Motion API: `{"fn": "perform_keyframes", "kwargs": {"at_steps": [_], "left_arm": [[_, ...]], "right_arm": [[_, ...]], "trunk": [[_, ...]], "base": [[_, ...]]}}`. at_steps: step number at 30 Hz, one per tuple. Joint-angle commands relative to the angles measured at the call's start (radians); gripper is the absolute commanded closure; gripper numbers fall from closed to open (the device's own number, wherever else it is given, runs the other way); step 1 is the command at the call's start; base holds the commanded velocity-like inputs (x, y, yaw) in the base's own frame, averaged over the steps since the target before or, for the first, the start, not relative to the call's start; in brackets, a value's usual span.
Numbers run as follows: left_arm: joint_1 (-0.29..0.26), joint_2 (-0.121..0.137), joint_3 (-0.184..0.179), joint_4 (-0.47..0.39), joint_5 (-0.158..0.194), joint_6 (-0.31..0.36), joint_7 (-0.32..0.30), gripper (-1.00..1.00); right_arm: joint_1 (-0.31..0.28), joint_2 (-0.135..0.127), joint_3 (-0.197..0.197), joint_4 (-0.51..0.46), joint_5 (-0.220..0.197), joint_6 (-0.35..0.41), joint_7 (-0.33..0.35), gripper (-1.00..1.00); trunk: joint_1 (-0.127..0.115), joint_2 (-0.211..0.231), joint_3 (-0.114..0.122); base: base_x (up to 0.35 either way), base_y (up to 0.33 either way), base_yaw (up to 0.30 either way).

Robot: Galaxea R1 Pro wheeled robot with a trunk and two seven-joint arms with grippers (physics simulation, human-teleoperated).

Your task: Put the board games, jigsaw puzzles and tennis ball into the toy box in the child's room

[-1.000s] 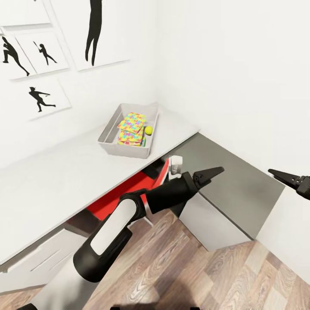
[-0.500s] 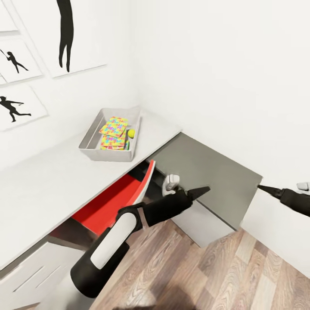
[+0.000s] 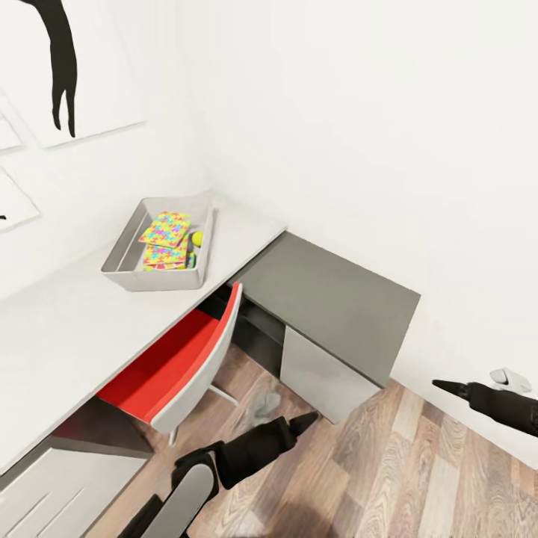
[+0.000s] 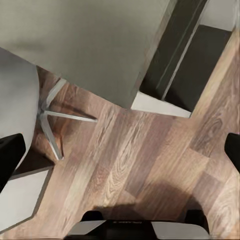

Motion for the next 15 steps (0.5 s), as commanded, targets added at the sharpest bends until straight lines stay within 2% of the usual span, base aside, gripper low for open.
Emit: {"fn": "perform_keyframes", "kwargs": {"at_steps": [1, 2, 4, 11, 14, 15], "left_arm": [[0.019, 0.008, 0.006, 0.001, -0.007, -0.012, -0.005, -1.00], [0.019, 0.008, 0.006, 0.001, -0.007, -0.012, -0.005, -1.00], [0.048, 0.017, 0.016, 0.005, -0.033, -0.032, -0.029, -1.00], [0.089, 0.030, 0.033, 0.032, -0.067, -0.057, -0.047, -1.00], [0.099, 0.033, 0.049, 0.074, -0.077, -0.063, -0.048, -1.00], [0.102, 0.034, 0.056, 0.112, -0.080, -0.065, -0.050, -1.00]], "right_arm": [[0.002, 0.001, 0.003, 0.001, 0.021, 0.005, 0.009, -1.00], [0.002, 0.001, 0.003, 0.001, 0.021, 0.005, 0.009, -1.00], [0.007, 0.004, 0.009, 0.005, 0.041, 0.005, 0.006, -1.00], [0.014, 0.012, 0.018, 0.028, 0.066, 0.005, 0.003, -1.00], [0.021, 0.029, 0.020, 0.059, 0.074, 0.005, 0.001, -1.00], [0.026, 0.047, 0.022, 0.087, 0.082, 0.005, 0.001, -1.00]], "trunk": [[0.001, -0.002, 0.000], [0.001, -0.002, 0.001], [0.001, -0.002, 0.003], [0.001, -0.002, 0.011], [0.001, -0.002, 0.014], [0.001, -0.002, 0.015]], "base": [[0.000, 0.000, -0.235], [0.000, 0.000, -0.235], [0.000, 0.000, -0.235], [0.000, 0.000, -0.232], [0.000, 0.000, -0.227], [0.000, 0.000, -0.224]]}}
